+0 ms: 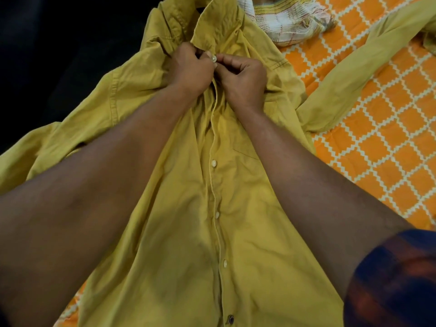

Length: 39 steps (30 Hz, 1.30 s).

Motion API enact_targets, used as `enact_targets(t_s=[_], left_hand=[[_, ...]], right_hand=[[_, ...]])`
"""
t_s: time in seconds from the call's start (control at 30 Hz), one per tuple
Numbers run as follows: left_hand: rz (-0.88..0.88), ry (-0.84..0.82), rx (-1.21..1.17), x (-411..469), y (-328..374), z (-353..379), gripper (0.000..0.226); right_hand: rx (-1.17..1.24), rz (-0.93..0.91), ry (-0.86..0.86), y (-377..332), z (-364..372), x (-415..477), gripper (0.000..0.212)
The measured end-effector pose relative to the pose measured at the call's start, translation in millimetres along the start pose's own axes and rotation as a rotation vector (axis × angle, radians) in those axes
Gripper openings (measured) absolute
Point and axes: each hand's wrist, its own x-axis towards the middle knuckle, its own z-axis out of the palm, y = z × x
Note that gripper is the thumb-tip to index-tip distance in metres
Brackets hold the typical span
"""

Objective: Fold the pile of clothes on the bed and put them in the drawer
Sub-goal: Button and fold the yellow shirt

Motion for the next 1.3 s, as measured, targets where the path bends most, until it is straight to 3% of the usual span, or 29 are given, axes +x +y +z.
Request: enact_targets(t_s=[0.07, 0.2, 0.5, 0.6, 0.77, 0.9, 0.97, 1.03, 1.13, 1.23, 1.3], left_hand=[[-0.024, -0.027, -0.034, -0.3, 4.2, -0.8, 0.006], [-0.056, -0.064, -0.067, 1.9, 3.1, -2.6, 0.029], [-0.057, -0.073, -0.139, 5.0, 0.8, -2.6, 0.032], [-0.085, -0.103, -0.195, 8.2, 7.3, -4.1, 0.018], [-0.084, -0.131, -0.181, 6.2, 22.9, -14.6, 0.008], [-0.057, -0.071, -0.126, 12.0, 44.9, -36.2, 0.027], [-0.035, 0.045, -0.086, 16.5, 61.4, -55.3, 0.018], [0.026, 0.117, 0.02, 19.6, 72.3, -65.2, 0.01], [0.163, 0.142, 0.236, 14.7, 67.9, -62.3, 0.04], [0.521, 0.146, 0.545, -20.6, 55.2, -37.3, 0.064], [0.769, -0.008, 0.753, -45.4, 45.1, -12.1, 0.064]], right_hand=[[-0.036, -0.04, 0.021, 0.4, 0.6, -2.1, 0.013], [-0.128, -0.098, 0.036, 3.6, 4.6, -4.8, 0.015], [-0.179, -0.117, 0.067, 0.9, 4.8, -4.5, 0.009], [-0.178, -0.074, 0.079, -3.8, 4.0, -2.6, 0.011], [-0.37, -0.012, 0.005, -24.4, 5.7, 3.0, 0.022], [-0.485, -0.056, -0.026, -52.5, -14.8, 9.2, 0.019], [-0.6, -0.123, -0.03, -59.8, -46.3, 11.9, 0.031], [-0.718, -0.164, -0.087, -62.2, -93.4, 16.1, 0.046], [-0.948, -0.047, -0.309, -53.7, -174.8, 26.7, 0.068], [-1.321, 0.096, -0.603, -50.9, -235.2, 26.2, 0.072], [-1.515, 0.16, -0.627, -48.0, -257.5, 26.9, 0.064]])
